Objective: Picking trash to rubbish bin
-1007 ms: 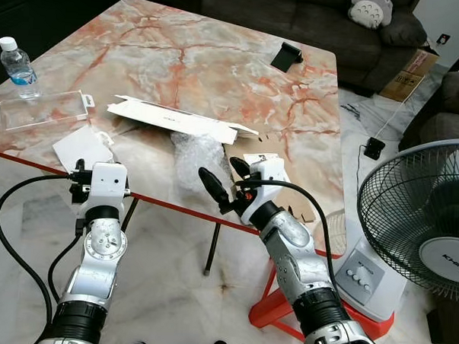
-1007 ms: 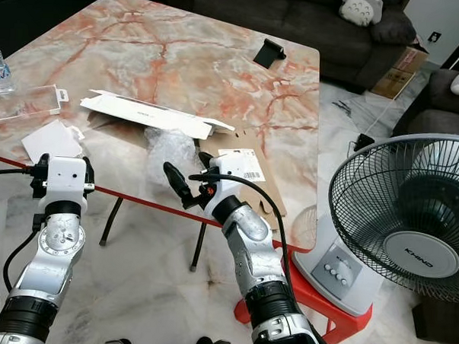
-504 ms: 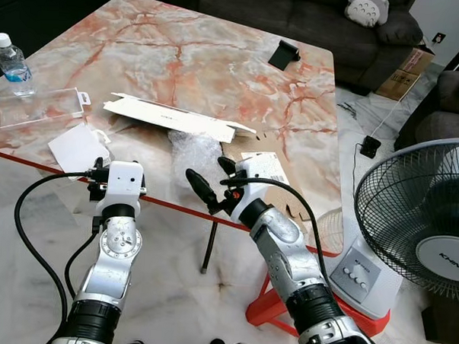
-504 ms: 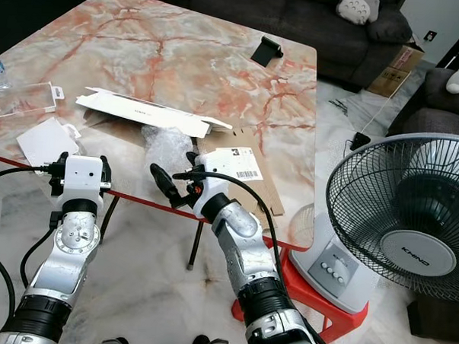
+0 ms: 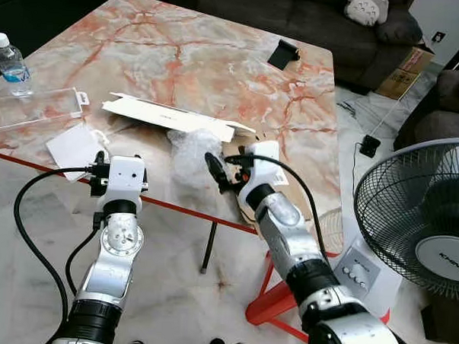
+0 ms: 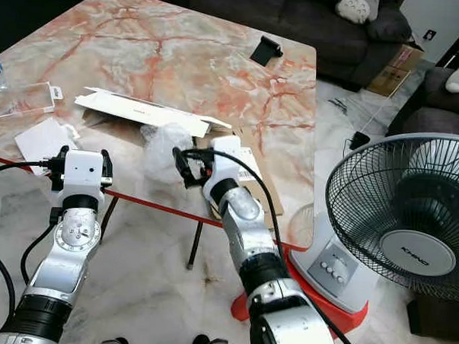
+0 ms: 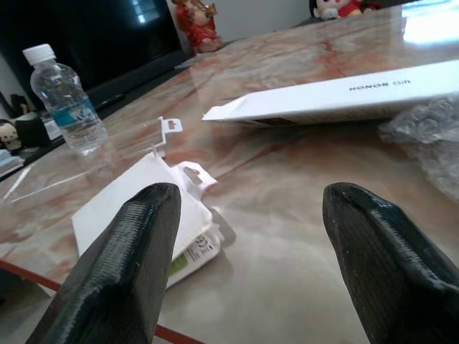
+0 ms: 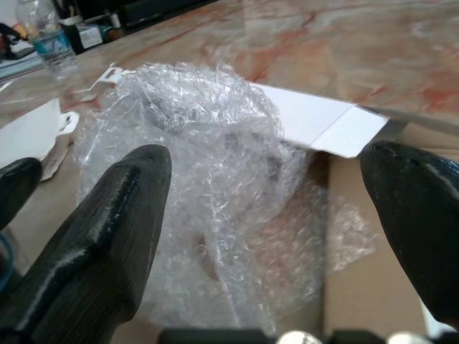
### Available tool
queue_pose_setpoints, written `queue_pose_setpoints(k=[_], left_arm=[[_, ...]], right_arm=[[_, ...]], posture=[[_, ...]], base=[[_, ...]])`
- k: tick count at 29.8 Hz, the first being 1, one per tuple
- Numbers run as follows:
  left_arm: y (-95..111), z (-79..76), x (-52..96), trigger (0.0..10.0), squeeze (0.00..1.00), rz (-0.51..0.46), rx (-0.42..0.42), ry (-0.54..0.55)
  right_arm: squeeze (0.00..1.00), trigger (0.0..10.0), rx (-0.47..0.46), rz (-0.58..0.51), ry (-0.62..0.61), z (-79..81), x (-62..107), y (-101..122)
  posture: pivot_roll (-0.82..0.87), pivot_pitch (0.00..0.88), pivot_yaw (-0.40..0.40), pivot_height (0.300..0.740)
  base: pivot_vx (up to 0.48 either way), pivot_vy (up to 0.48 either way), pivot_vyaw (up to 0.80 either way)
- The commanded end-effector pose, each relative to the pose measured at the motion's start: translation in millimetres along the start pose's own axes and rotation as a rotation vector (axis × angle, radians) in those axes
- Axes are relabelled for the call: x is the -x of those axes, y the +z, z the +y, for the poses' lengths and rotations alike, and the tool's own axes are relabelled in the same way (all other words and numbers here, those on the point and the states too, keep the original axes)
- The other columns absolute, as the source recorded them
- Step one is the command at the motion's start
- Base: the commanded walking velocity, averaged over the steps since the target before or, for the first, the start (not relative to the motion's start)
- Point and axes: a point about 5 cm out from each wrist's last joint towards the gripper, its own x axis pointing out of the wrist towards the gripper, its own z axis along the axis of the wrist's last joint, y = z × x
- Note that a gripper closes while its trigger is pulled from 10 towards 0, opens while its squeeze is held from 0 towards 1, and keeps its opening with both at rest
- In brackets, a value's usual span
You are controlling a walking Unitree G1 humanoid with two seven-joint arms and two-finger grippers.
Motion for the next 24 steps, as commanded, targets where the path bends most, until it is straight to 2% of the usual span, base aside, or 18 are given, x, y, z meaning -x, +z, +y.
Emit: queue_pose_setpoints(k=[1, 10, 14, 24], left_arm=[[4.5, -5.6, 1.3, 10.0, 0.0, -0.012, 0.001, -0.021], [4.9, -6.0, 1.0, 10.0, 0.0, -0.006, 0.003, -0.037], [5.6, -7.8, 0.1, 10.0, 0.0, -0.007, 0.006, -0.046], [5.8, -8.6, -0.3, 10.0, 0.0, -0.005, 0.005, -0.058]], right_arm=[[0.0, 10.0, -0.015, 0.02, 0.006, -1.4, 1.4, -5.0], [0.0, 10.0, -0.056, 0.047, 0.115, 11.5, 3.8, -16.2], [0.0, 10.0, -0.037, 0.084, 0.157, 14.9, 6.5, -24.5], [0.0, 10.0, -0.026, 0.163, 0.149, 13.6, 12.2, -40.1]], posture=[[0.08, 0.174, -0.193, 0.74], [0.08, 0.168, -0.193, 0.74], [0.08, 0.165, -0.194, 0.74], [0.09, 0.159, -0.192, 0.74]], base=[[0.0, 0.0, 0.0], [0.0, 0.0, 0.0], [0.0, 0.0, 0.0], [0.0, 0.0, 0.0]])
